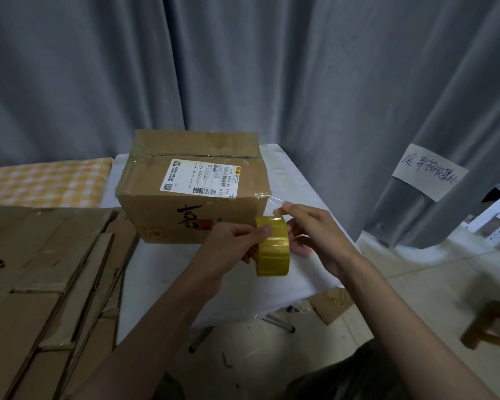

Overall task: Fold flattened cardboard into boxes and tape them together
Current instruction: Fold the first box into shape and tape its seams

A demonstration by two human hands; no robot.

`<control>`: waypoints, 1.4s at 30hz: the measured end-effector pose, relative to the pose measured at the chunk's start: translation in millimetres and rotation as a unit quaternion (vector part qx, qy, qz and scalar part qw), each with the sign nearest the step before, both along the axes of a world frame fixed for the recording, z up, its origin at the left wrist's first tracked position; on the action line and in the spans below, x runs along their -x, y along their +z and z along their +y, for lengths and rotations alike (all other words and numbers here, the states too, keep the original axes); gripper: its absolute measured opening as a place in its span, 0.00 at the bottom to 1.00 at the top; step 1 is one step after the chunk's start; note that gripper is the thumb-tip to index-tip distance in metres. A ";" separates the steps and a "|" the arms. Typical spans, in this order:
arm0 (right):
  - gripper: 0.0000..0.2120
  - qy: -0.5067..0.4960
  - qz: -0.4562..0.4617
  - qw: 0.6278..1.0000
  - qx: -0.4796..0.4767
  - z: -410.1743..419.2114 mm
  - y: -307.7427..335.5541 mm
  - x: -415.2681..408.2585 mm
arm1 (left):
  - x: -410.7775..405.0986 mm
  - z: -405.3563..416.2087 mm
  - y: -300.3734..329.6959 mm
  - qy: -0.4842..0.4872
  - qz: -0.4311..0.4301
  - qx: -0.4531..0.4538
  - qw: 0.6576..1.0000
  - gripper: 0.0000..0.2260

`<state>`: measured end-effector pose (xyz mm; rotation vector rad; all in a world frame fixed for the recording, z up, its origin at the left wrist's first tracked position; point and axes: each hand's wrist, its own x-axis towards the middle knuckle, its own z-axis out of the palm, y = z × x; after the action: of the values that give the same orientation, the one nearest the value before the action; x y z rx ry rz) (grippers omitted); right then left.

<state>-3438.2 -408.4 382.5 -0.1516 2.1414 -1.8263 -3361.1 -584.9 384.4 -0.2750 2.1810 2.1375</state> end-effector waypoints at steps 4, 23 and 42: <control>0.12 0.022 -0.041 0.999 0.011 -10.0 18.1 -5.2 | 0.6 0.3 -2.0 0.002 0.011 0.020 1.000 0.13; 0.06 -0.017 -0.146 0.984 0.101 -13.4 -15.2 -16.4 | 68.8 -27.8 31.6 -0.018 0.357 0.463 0.811 0.13; 0.05 -0.070 0.067 0.991 0.089 1.9 -1.6 -45.2 | 36.0 1.4 26.3 -0.081 0.362 0.508 0.777 0.08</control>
<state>-3393.0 -406.5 380.8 -0.1748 2.1223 -2.1444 -3397.1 -583.5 410.8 0.8122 3.4005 0.7678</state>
